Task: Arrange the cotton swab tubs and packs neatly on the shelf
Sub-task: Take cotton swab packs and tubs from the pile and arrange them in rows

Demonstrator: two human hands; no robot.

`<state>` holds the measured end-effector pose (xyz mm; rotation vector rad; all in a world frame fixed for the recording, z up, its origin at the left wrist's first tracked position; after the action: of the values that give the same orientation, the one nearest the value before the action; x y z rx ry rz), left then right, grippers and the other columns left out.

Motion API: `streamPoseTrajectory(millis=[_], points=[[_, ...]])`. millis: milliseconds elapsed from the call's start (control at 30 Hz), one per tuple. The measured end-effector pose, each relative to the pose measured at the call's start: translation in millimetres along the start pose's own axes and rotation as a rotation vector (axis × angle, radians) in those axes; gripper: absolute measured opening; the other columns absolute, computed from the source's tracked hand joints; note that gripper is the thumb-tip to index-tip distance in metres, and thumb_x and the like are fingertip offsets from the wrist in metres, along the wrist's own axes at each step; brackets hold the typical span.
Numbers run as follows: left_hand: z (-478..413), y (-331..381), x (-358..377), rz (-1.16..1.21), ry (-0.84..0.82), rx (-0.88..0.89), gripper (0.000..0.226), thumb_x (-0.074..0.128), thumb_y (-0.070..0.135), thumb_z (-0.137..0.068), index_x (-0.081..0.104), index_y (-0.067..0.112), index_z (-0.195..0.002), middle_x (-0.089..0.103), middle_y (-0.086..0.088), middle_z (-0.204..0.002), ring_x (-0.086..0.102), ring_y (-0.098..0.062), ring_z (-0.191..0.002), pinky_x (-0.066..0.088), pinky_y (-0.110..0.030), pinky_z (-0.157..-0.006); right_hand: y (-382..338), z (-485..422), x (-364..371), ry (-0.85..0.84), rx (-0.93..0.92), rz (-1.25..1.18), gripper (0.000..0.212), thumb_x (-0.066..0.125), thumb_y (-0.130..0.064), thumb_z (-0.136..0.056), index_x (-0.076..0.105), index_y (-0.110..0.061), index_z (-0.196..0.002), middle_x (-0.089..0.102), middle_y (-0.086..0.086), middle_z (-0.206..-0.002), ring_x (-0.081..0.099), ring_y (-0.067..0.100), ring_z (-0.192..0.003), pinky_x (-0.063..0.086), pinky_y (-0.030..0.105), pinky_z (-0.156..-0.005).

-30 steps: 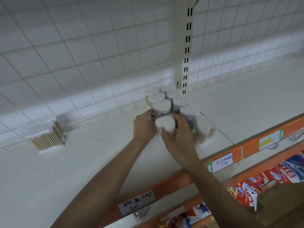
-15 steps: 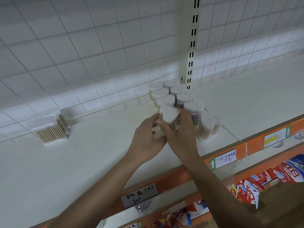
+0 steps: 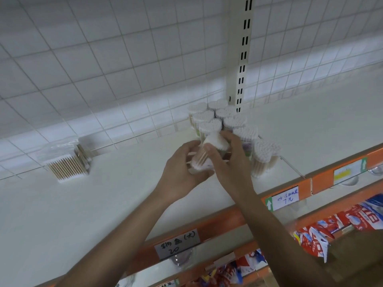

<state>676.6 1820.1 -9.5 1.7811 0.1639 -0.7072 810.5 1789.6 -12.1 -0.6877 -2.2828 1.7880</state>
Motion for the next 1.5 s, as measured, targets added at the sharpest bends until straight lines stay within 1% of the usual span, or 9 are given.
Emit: streamPoseTrajectory(millis=[167, 267, 500, 700, 800, 900, 1033, 1267, 1500], points=[[2, -4, -13, 0.147, 0.059, 0.024, 0.058, 0.080, 0.017, -0.073, 0.051, 0.028, -0.122, 0.057, 0.014, -0.121, 0.063, -0.007, -0.101, 0.053, -0.020, -0.084, 3, -1, -1, 0.020, 0.118, -0.152, 0.039, 0.054, -0.039, -0.090, 0.053, -0.010, -0.116, 0.064, -0.008, -0.093, 0.066, 0.007, -0.081, 0.058, 0.034, -0.073], [3, -6, -22, 0.285, 0.120, 0.004, 0.061, 0.082, 0.034, -0.066, 0.055, 0.027, -0.120, 0.061, 0.007, -0.118, 0.062, -0.008, -0.104, 0.054, -0.027, -0.086, 9, -1, 8, -0.024, 0.261, -0.441, 0.029, 0.048, -0.038, -0.094, 0.060, -0.012, -0.097, 0.068, 0.003, -0.091, 0.069, 0.016, -0.083, 0.058, 0.035, -0.071], [6, 2, -17, 0.202, 0.026, 0.164, 0.071, 0.080, 0.033, -0.063, 0.047, 0.037, -0.125, 0.057, 0.019, -0.125, 0.051, -0.009, -0.123, 0.043, -0.034, -0.103, 10, 6, 32, -0.216, 0.408, -0.722, 0.050, 0.027, -0.051, -0.096, 0.061, -0.016, -0.110, 0.070, 0.012, -0.100, 0.069, 0.018, -0.074, 0.055, 0.026, -0.059], [7, 6, -17, 0.260, 0.068, 0.205, 0.046, 0.079, 0.031, -0.070, 0.058, 0.031, -0.111, 0.066, 0.019, -0.108, 0.062, -0.007, -0.107, 0.048, -0.021, -0.091, 8, 10, 35, -0.320, 0.460, -0.400, 0.051, 0.024, -0.055, -0.096, 0.061, -0.022, -0.109, 0.070, 0.007, -0.105, 0.069, 0.021, -0.089, 0.057, 0.035, -0.074], [5, 4, -18, 0.252, 0.080, 0.175, 0.043, 0.080, 0.031, -0.072, 0.057, 0.033, -0.109, 0.066, 0.019, -0.105, 0.063, -0.002, -0.103, 0.048, -0.014, -0.086, -6, -1, 12, -0.202, 0.234, -0.065, 0.035, 0.034, -0.040, -0.099, 0.059, -0.020, -0.115, 0.066, 0.001, -0.106, 0.066, 0.019, -0.092, 0.055, 0.028, -0.075], [-1, -3, -16, 0.246, 0.062, 0.118, 0.050, 0.075, 0.042, -0.067, 0.054, 0.030, -0.111, 0.068, 0.008, -0.108, 0.065, -0.010, -0.100, 0.052, -0.026, -0.086, -35, -8, -9, -0.156, -0.083, 0.293, 0.034, 0.048, -0.013, -0.093, 0.052, -0.019, -0.127, 0.058, -0.008, -0.107, 0.055, 0.003, -0.092, 0.039, 0.011, -0.074], [-8, -9, -3, 0.313, 0.003, 0.049, 0.047, 0.076, 0.033, -0.070, 0.048, 0.020, -0.106, 0.073, -0.001, -0.095, 0.070, -0.022, -0.090, 0.053, -0.046, -0.086, -54, -12, -9, -0.382, -0.280, 0.375, 0.064, 0.060, -0.001, -0.080, 0.045, -0.025, -0.136, 0.051, -0.003, -0.131, 0.050, 0.010, -0.116, 0.044, 0.028, -0.098], [-19, -3, 12, 0.127, 0.067, 0.057, 0.018, 0.073, 0.021, -0.082, 0.057, 0.028, -0.088, 0.067, 0.007, -0.091, 0.064, 0.004, -0.081, 0.041, -0.006, -0.065, -46, -25, -22, -0.360, -0.332, 0.640, 0.050, 0.073, -0.013, -0.076, 0.058, -0.014, -0.124, 0.057, 0.005, -0.123, 0.053, 0.022, -0.111, 0.042, 0.031, -0.095], [-29, -7, 23, -0.001, 0.080, 0.073, 0.009, 0.073, 0.024, -0.081, 0.065, 0.027, -0.080, 0.065, 0.017, -0.079, 0.061, 0.009, -0.073, 0.041, -0.004, -0.063, -39, -30, -23, -0.323, -0.350, 0.873, 0.047, 0.069, -0.016, -0.079, 0.057, -0.011, -0.124, 0.061, 0.004, -0.122, 0.042, 0.026, -0.119, 0.034, 0.032, -0.095]])
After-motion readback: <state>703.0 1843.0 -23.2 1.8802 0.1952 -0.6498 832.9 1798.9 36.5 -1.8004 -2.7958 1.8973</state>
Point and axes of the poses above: each hand's wrist, its own z-axis away from the middle knuckle, its own x-axis out of the palm, y = z × x, the point moved 7 cm from there along -z, towards the middle knuckle
